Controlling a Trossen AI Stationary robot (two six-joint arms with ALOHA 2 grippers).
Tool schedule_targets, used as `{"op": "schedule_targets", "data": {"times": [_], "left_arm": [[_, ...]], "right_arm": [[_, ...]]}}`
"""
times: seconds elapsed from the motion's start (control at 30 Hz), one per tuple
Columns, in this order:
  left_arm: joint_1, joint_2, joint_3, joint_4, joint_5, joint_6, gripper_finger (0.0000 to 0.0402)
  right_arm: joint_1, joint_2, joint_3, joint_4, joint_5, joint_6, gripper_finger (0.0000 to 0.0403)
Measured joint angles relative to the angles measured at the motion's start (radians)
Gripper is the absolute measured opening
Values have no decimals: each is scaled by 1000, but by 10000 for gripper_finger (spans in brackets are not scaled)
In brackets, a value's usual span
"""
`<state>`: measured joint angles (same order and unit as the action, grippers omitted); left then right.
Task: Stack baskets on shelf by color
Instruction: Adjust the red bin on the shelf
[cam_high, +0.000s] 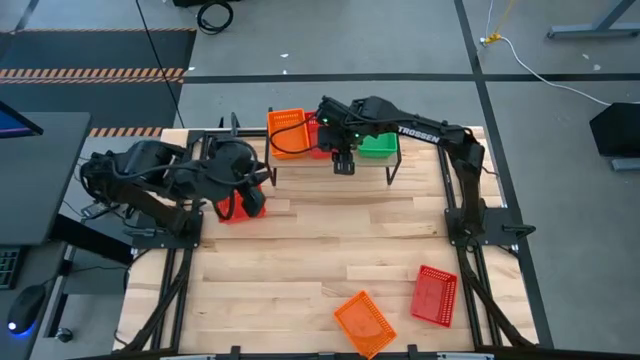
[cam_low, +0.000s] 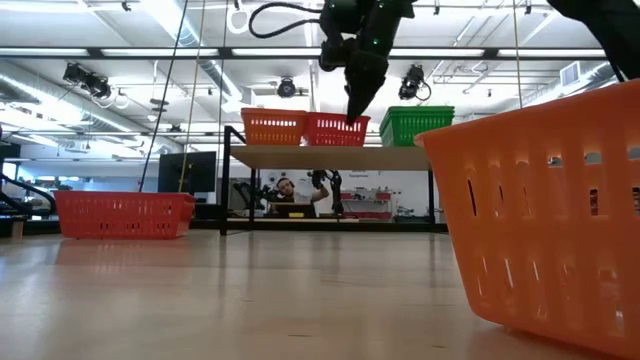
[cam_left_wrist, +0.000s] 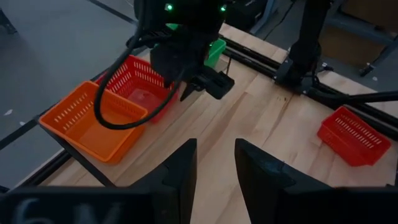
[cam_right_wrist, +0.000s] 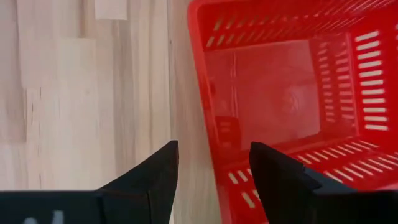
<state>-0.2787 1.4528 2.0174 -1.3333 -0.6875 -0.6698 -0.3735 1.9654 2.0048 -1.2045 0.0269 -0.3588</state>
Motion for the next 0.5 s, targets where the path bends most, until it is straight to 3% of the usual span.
{"op": "schedule_targets", "data": {"times": [0.5], "left_arm": [[2, 23, 0, 2, 3, 8, 117]], "right_arm": [[-13, 6, 0, -80, 13, 120, 137]]}}
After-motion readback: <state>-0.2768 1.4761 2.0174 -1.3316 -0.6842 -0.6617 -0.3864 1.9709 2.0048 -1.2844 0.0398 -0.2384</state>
